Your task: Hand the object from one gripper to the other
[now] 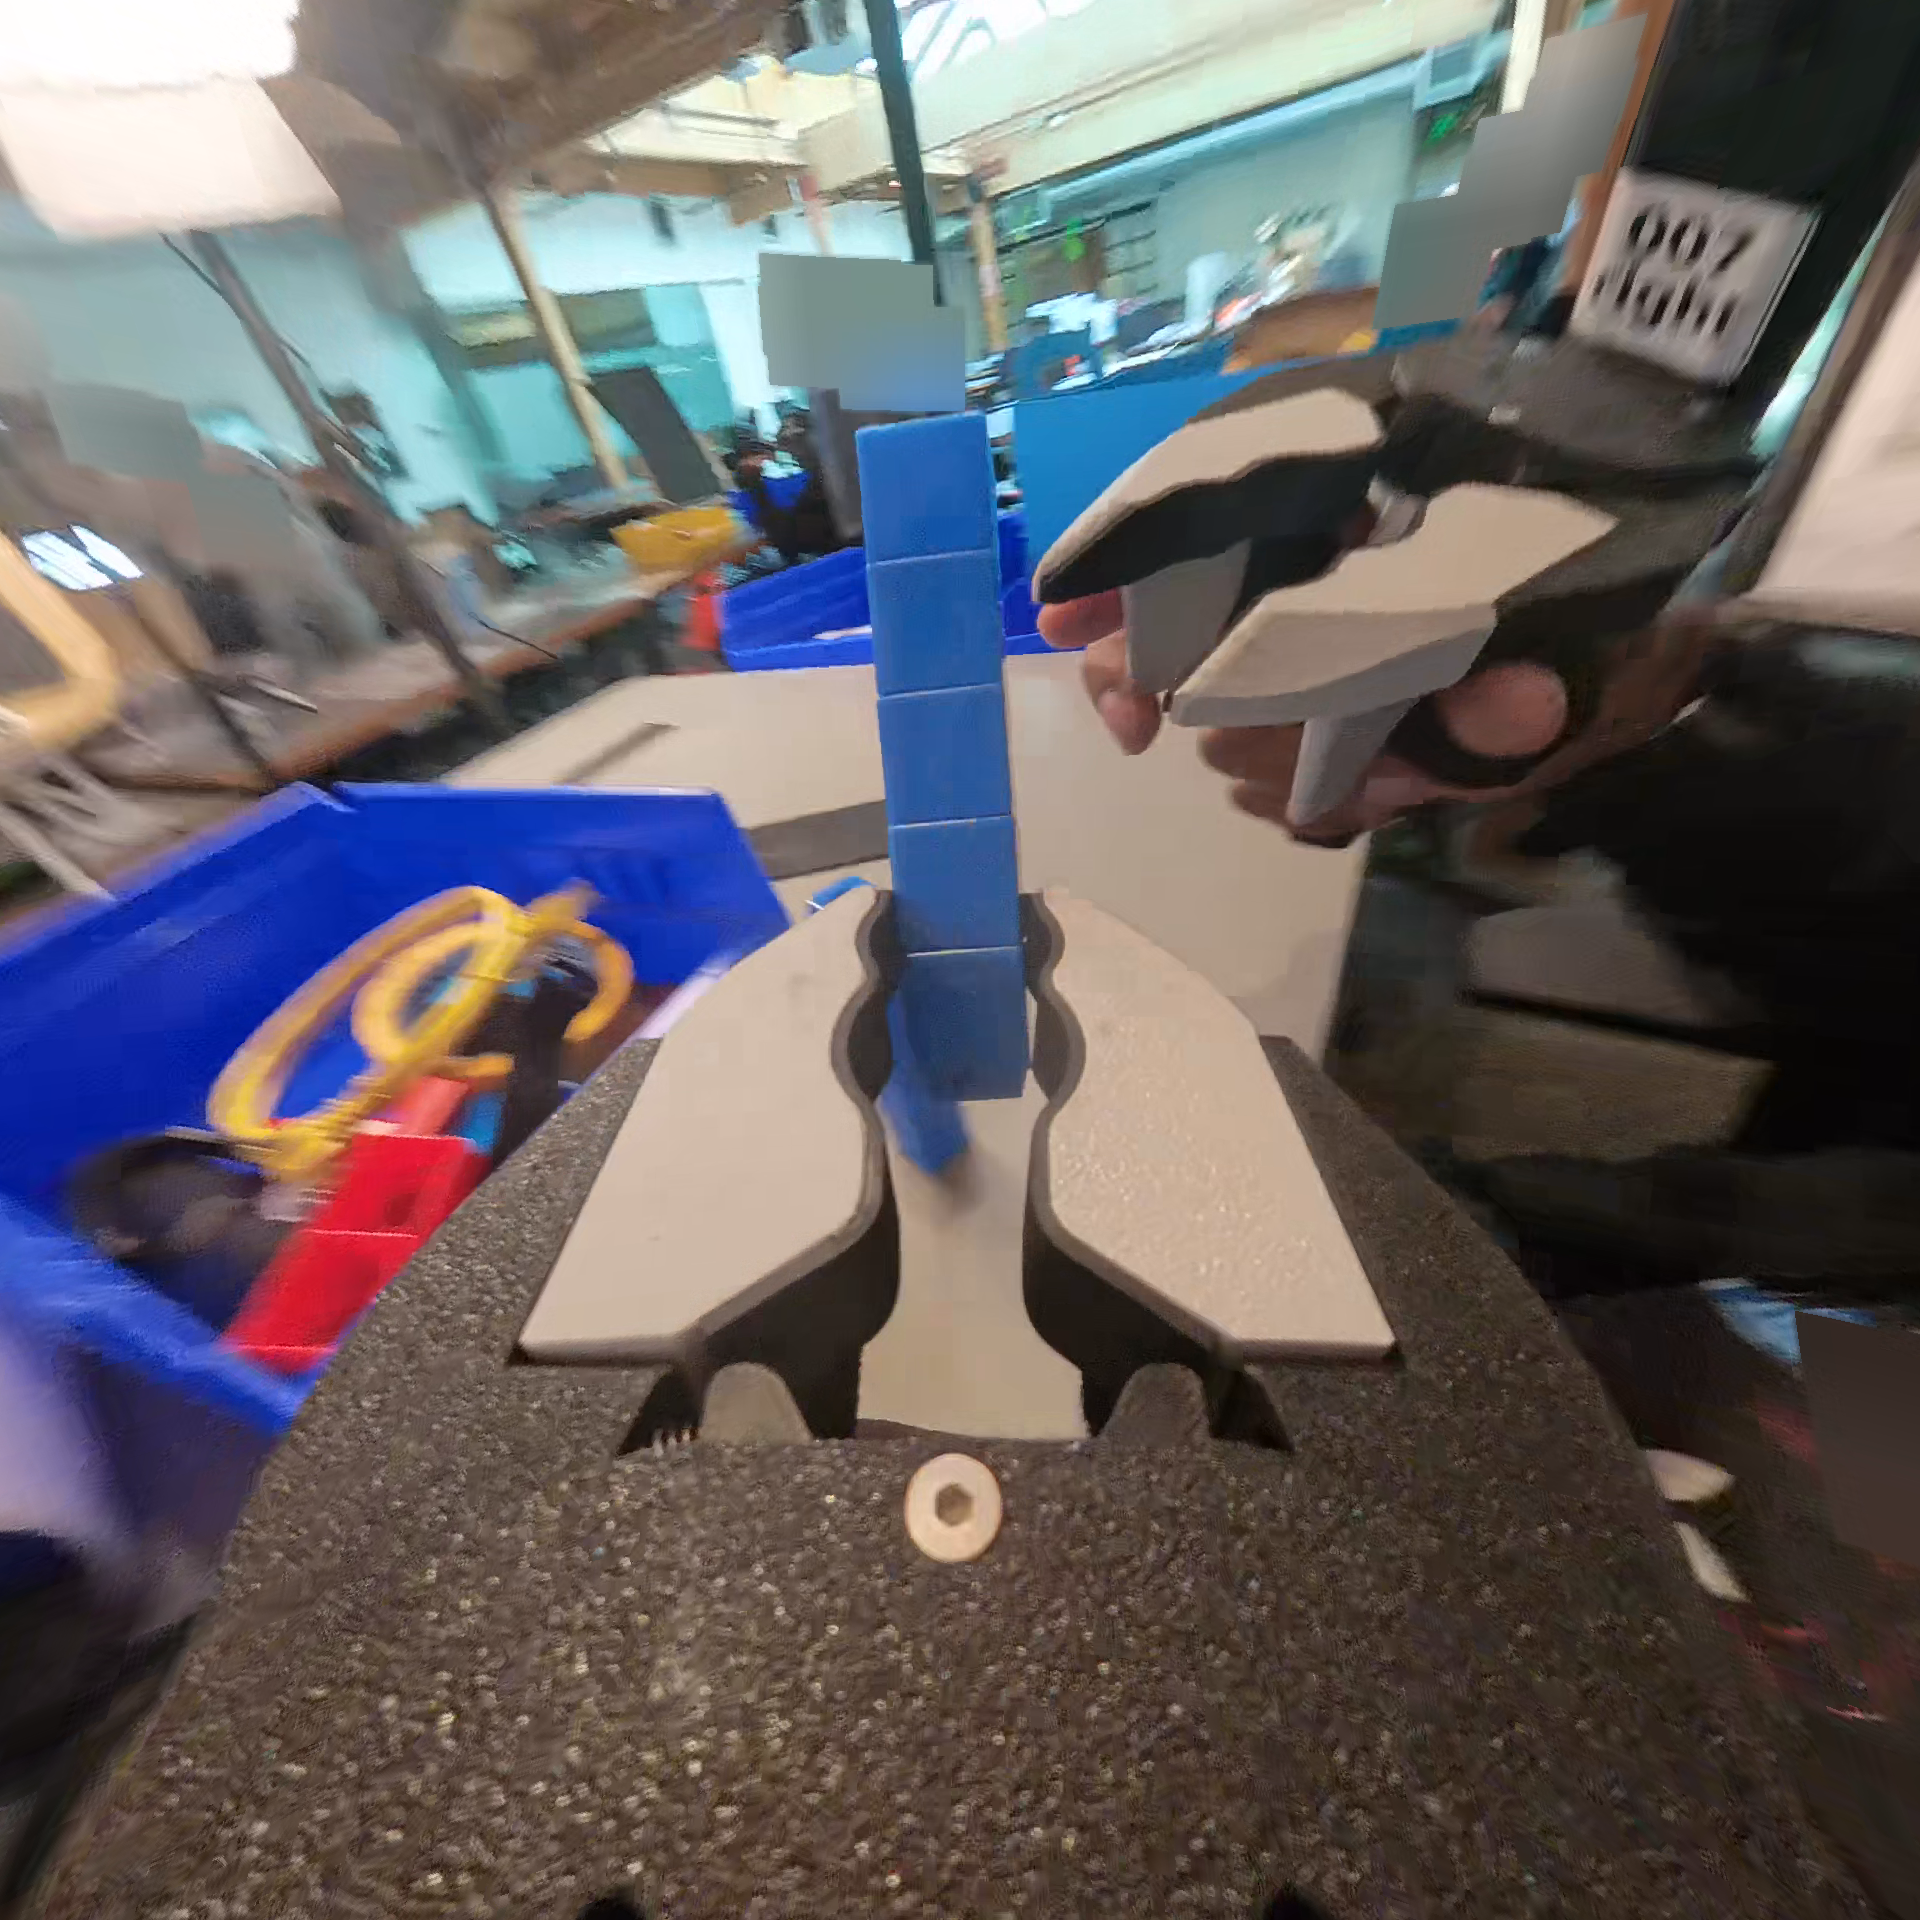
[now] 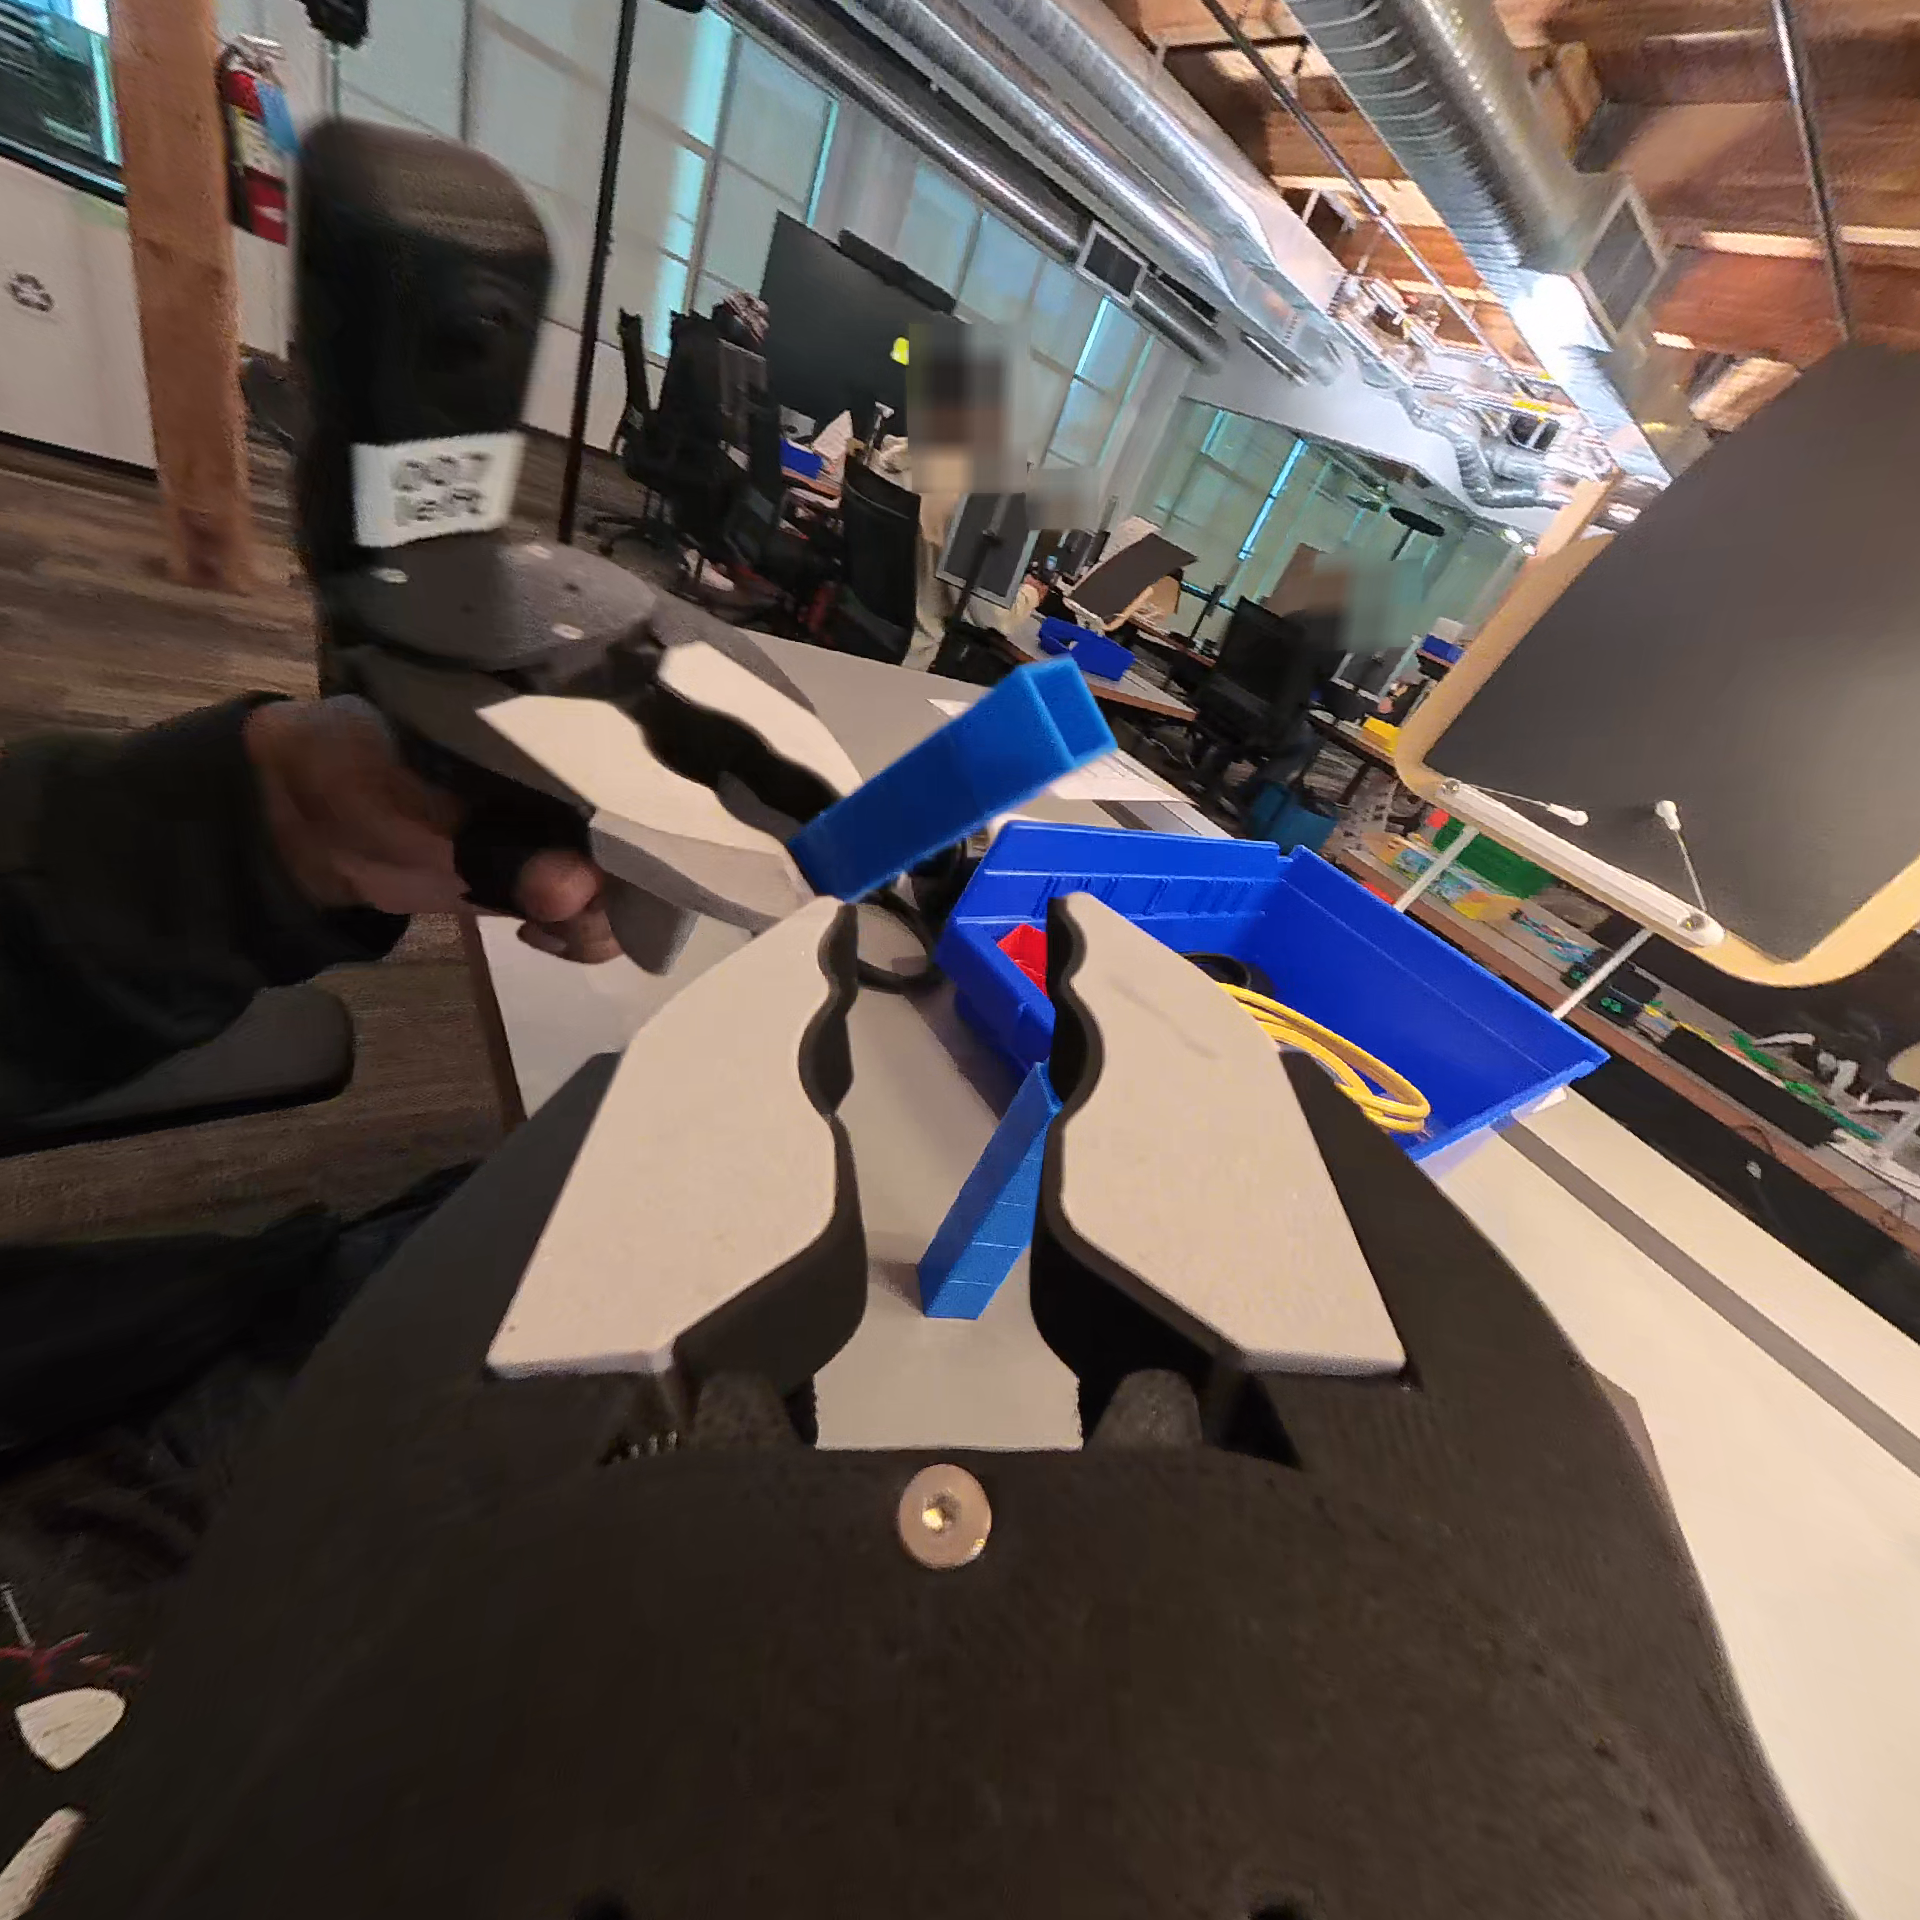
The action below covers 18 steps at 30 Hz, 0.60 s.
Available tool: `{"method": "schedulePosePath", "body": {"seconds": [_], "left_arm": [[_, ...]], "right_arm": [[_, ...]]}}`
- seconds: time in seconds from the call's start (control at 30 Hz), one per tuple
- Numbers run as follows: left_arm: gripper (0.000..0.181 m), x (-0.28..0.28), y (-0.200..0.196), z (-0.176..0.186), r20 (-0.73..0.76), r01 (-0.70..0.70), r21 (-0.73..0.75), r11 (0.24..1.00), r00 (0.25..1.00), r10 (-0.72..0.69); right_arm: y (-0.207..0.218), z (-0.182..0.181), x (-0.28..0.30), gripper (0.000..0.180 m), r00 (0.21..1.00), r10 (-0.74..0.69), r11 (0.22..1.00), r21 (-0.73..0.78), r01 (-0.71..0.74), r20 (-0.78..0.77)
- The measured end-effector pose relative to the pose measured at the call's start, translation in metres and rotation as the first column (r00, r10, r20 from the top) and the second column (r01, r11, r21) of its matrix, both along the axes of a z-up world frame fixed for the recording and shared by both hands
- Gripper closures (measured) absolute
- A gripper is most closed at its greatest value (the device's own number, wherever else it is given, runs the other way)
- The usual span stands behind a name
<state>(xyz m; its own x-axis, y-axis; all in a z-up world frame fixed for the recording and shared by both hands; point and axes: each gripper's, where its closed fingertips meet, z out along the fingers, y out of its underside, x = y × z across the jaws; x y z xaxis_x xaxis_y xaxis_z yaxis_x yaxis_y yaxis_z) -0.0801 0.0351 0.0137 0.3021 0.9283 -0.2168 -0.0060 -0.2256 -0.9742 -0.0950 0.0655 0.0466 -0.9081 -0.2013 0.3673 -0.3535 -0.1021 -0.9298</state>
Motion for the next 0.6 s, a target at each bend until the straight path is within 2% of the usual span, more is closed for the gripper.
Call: {"method": "schedulePosePath", "body": {"seconds": [0.13,0.27,0.43,0.53,0.6], "left_arm": [[0.157,0.006,-0.001,0.017,-0.177,-0.126,-0.234,0.964,0.981,0.086],[0.157,0.003,-0.005,0.024,-0.286,-0.249,-0.314,0.916,0.945,0.159],[0.158,-0.002,-0.002,0.025,-0.390,-0.367,-0.414,0.833,0.898,0.202],[0.158,-0.005,0.005,0.023,-0.420,-0.385,-0.443,0.810,0.887,0.192],[0.158,-0.006,0.011,0.022,-0.434,-0.380,-0.461,0.802,0.885,0.170]], "right_arm": [[-0.004,0.002,0.004,0.144,0.993,0.015,1.000,0.017,-0.017,0.113],[-0.005,0.009,0.015,0.136,0.959,0.075,0.996,0.020,-0.083,0.272],[-0.010,0.010,0.025,0.132,0.918,0.091,0.993,0.033,-0.112,0.387],[-0.015,0.007,0.020,0.135,0.908,0.039,0.997,0.048,-0.064,0.417],[-0.016,0.006,0.017,0.151,0.902,0.023,0.998,0.038,-0.044,0.432]]}}
